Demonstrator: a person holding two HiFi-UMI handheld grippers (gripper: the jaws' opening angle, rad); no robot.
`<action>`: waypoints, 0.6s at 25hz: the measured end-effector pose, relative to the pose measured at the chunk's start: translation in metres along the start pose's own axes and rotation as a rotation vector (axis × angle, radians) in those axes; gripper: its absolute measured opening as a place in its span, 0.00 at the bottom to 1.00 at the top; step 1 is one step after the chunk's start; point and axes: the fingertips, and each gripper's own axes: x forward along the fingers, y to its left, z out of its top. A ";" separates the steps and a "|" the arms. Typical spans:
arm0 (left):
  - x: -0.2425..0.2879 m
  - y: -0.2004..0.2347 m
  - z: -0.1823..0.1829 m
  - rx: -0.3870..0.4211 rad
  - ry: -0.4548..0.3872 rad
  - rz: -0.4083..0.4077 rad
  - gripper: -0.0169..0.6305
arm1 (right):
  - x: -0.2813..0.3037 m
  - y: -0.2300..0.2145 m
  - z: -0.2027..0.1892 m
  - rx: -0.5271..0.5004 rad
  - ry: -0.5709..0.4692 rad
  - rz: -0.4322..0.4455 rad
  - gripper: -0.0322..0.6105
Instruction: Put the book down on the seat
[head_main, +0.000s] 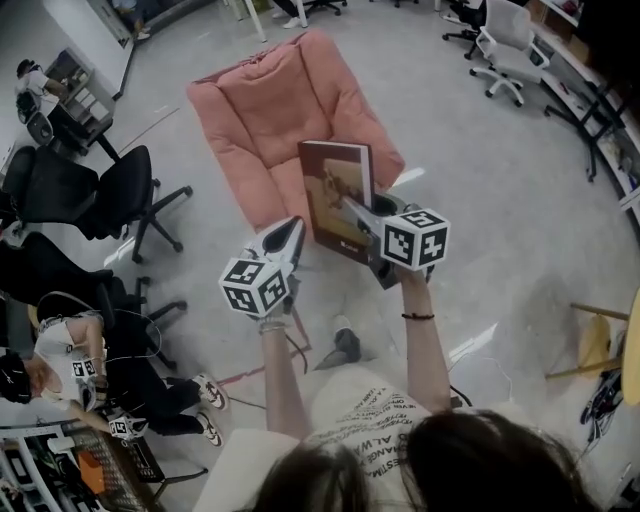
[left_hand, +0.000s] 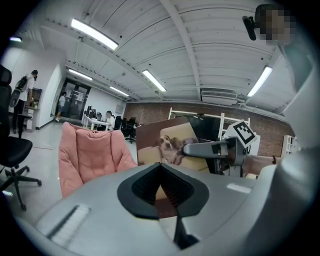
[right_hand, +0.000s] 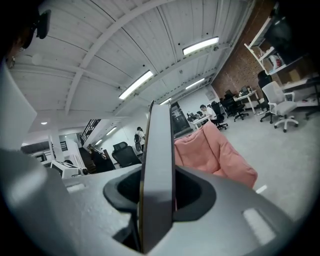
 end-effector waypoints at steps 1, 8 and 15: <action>0.005 0.004 -0.005 -0.007 0.010 -0.002 0.02 | 0.006 -0.004 -0.004 0.006 0.009 -0.003 0.28; 0.029 0.039 -0.008 -0.027 0.031 -0.021 0.02 | 0.043 -0.020 -0.006 0.022 0.028 -0.021 0.28; 0.055 0.089 0.010 -0.022 0.036 -0.034 0.03 | 0.094 -0.035 0.015 0.025 0.020 -0.033 0.28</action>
